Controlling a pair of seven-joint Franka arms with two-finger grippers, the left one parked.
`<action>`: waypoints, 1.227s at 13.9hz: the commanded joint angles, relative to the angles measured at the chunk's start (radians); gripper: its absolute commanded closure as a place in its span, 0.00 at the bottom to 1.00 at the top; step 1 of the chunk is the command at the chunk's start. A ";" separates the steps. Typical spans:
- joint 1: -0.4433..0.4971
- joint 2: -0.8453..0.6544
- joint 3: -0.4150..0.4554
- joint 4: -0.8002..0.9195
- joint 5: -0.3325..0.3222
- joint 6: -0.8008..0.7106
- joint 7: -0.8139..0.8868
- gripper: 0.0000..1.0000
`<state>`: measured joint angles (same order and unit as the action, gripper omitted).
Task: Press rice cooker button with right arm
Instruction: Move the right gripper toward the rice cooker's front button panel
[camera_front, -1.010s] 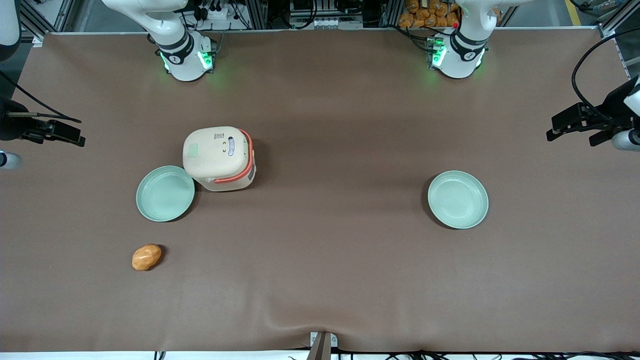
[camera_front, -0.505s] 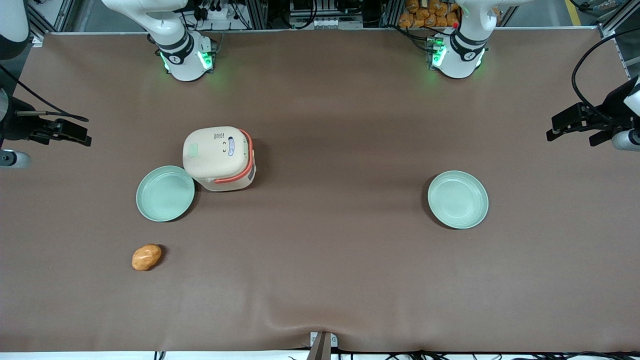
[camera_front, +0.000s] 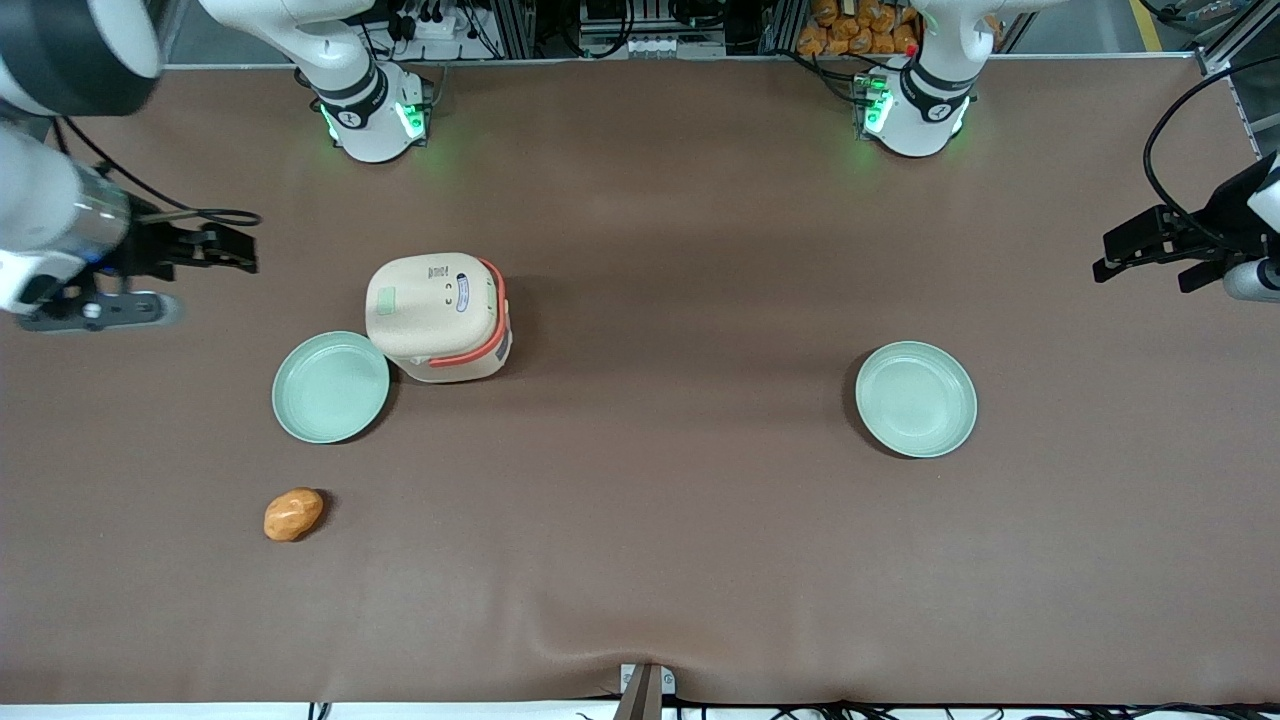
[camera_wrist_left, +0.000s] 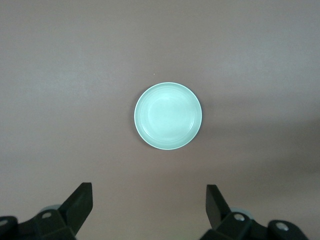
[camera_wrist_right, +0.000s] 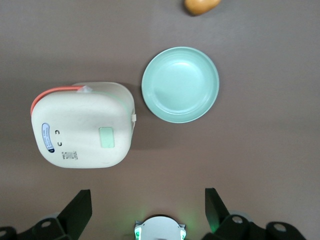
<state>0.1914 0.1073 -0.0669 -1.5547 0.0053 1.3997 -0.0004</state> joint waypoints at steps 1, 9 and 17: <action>0.031 0.031 -0.004 -0.031 -0.008 0.002 0.017 0.15; 0.100 0.110 0.001 -0.163 0.016 0.067 0.088 0.95; 0.103 0.166 0.001 -0.246 0.140 0.088 0.117 0.99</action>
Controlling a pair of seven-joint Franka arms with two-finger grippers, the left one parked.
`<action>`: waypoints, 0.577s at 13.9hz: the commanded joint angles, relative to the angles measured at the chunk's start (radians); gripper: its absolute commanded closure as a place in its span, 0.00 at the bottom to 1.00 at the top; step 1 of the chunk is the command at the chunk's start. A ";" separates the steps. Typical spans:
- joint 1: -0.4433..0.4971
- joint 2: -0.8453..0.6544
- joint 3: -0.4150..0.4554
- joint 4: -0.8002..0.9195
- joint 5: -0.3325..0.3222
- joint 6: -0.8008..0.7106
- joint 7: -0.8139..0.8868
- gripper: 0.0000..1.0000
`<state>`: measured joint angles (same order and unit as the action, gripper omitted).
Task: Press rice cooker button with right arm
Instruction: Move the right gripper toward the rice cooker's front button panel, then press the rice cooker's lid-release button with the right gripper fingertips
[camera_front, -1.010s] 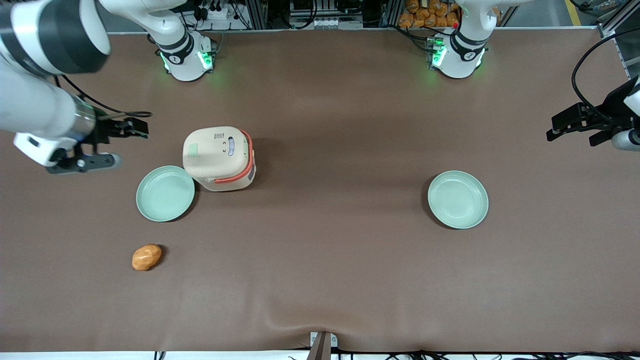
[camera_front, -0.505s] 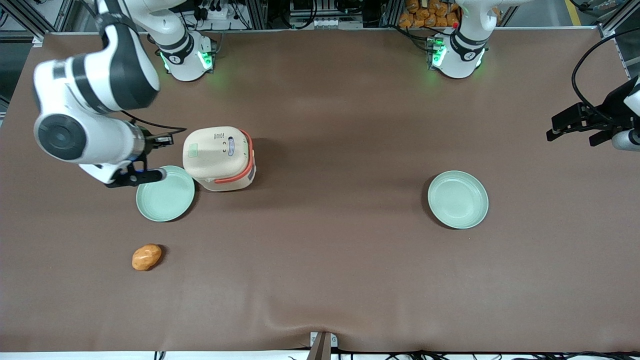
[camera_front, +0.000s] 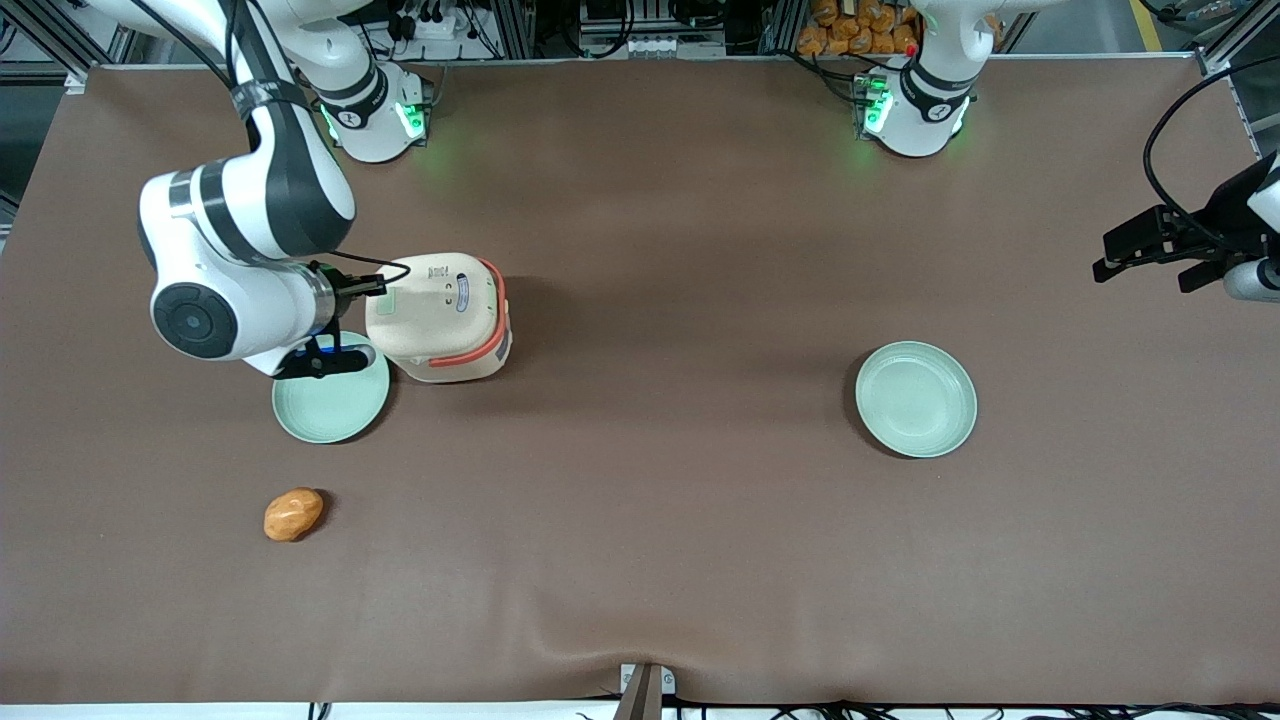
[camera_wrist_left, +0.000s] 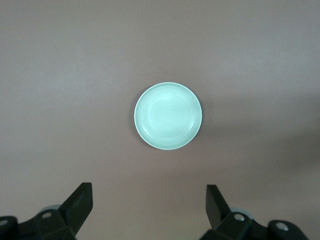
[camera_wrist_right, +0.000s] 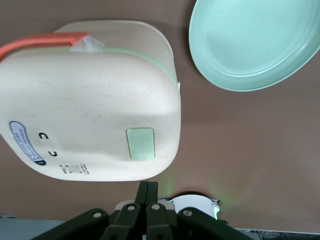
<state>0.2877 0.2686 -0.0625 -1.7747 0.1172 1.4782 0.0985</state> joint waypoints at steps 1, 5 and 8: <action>0.007 0.015 -0.003 -0.026 0.035 0.010 0.018 0.99; 0.018 0.041 -0.003 -0.026 0.035 0.027 0.017 0.99; 0.018 0.052 -0.003 -0.026 0.035 0.062 0.017 0.98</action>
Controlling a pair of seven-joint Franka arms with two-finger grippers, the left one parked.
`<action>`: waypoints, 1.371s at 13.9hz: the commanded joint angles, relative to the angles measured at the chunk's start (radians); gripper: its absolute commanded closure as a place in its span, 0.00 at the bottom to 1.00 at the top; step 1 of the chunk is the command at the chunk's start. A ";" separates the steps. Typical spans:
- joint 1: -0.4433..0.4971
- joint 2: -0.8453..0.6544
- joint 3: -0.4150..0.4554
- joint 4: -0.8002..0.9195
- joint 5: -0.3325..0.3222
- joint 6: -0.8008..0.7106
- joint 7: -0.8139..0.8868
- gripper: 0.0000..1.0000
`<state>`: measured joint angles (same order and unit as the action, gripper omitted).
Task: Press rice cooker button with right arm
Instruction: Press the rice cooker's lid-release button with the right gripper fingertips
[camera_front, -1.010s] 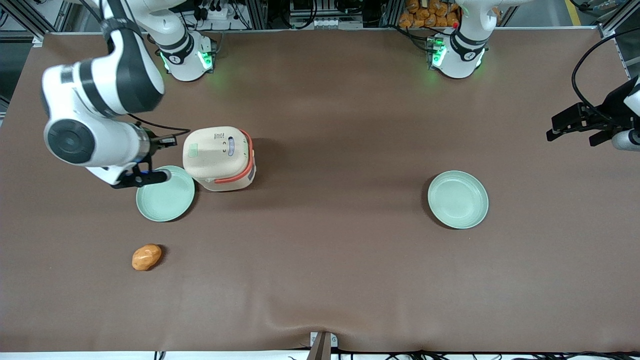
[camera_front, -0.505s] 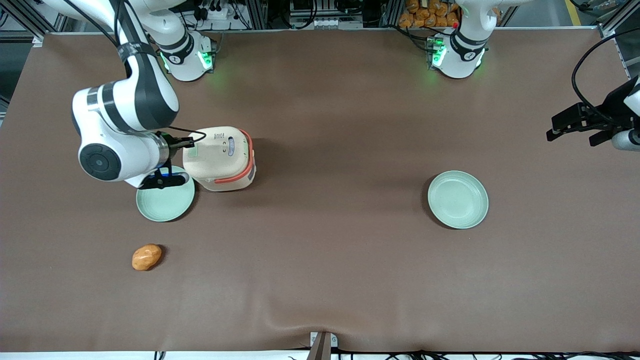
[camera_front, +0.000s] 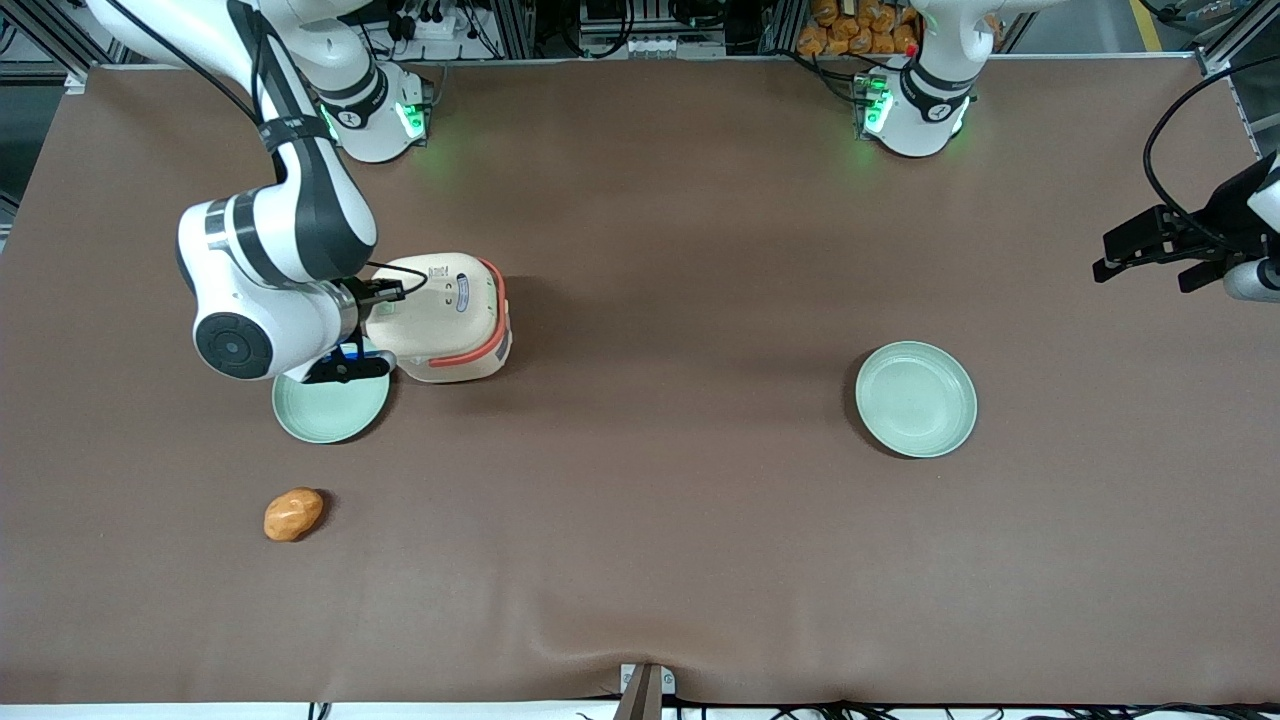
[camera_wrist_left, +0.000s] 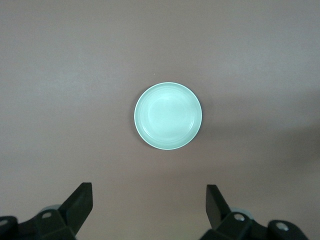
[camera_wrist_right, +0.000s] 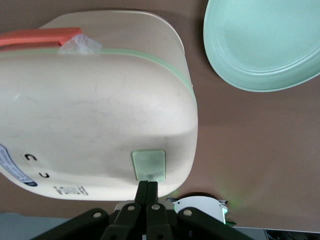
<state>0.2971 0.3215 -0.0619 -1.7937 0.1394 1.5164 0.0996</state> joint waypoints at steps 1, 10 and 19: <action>0.008 0.001 -0.004 -0.007 0.012 0.030 0.015 0.98; 0.008 0.030 -0.004 -0.007 0.009 0.065 0.012 0.97; -0.001 0.002 -0.004 0.074 0.006 0.027 0.015 0.49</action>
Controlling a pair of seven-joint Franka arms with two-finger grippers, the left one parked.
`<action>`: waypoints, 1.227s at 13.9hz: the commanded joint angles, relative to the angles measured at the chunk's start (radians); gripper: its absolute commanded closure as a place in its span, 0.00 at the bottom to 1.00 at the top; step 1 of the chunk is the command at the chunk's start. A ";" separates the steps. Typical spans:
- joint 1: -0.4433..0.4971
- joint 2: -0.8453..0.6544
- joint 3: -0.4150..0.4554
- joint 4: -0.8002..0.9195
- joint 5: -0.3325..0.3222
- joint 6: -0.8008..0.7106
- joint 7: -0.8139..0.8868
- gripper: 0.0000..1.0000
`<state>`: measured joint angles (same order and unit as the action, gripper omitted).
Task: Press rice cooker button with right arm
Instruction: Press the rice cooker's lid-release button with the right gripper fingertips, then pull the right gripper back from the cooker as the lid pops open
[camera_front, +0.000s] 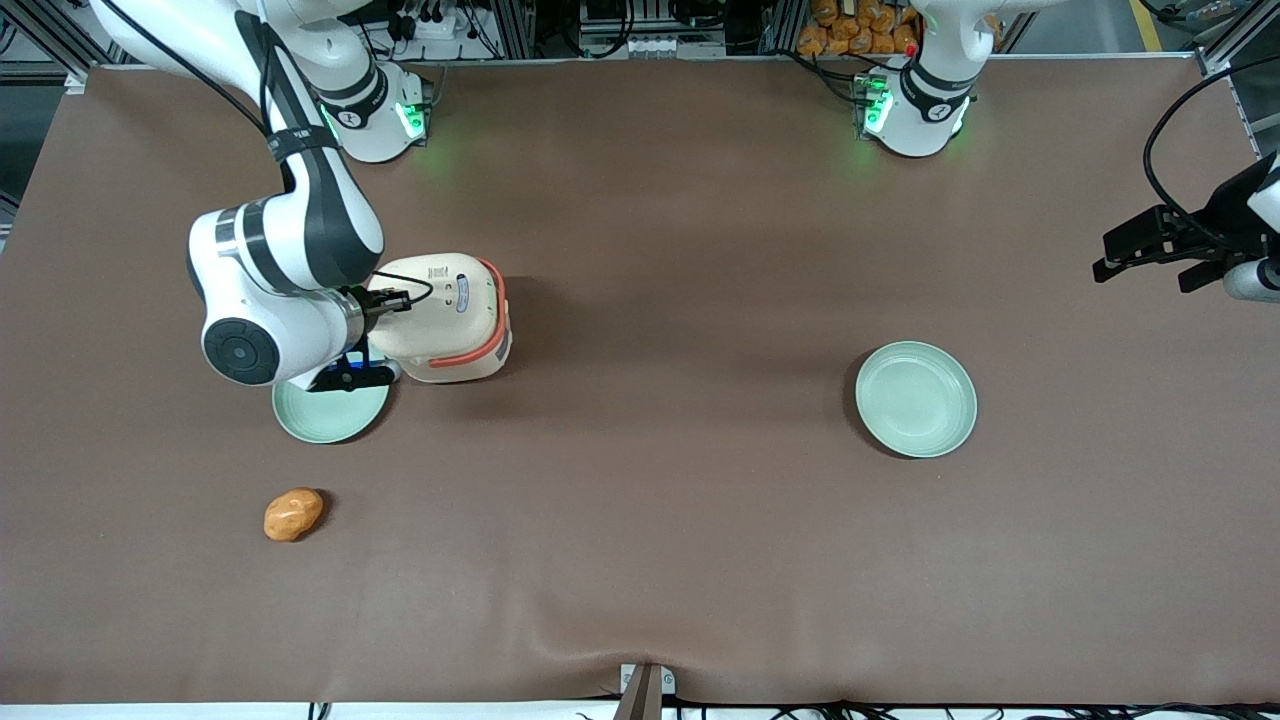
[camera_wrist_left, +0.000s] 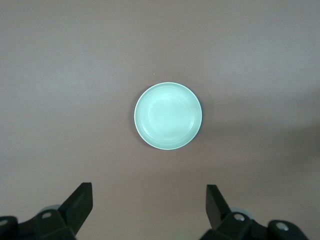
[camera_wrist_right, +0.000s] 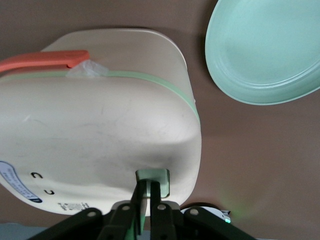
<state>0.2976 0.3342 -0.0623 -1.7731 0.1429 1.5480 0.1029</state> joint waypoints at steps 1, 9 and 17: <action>-0.003 -0.020 -0.005 0.085 0.000 -0.018 0.012 0.36; -0.025 -0.076 -0.005 0.302 -0.006 -0.054 0.008 0.00; -0.141 -0.185 -0.010 0.345 -0.060 -0.051 -0.002 0.00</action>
<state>0.2092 0.1868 -0.0818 -1.4406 0.0907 1.5116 0.1037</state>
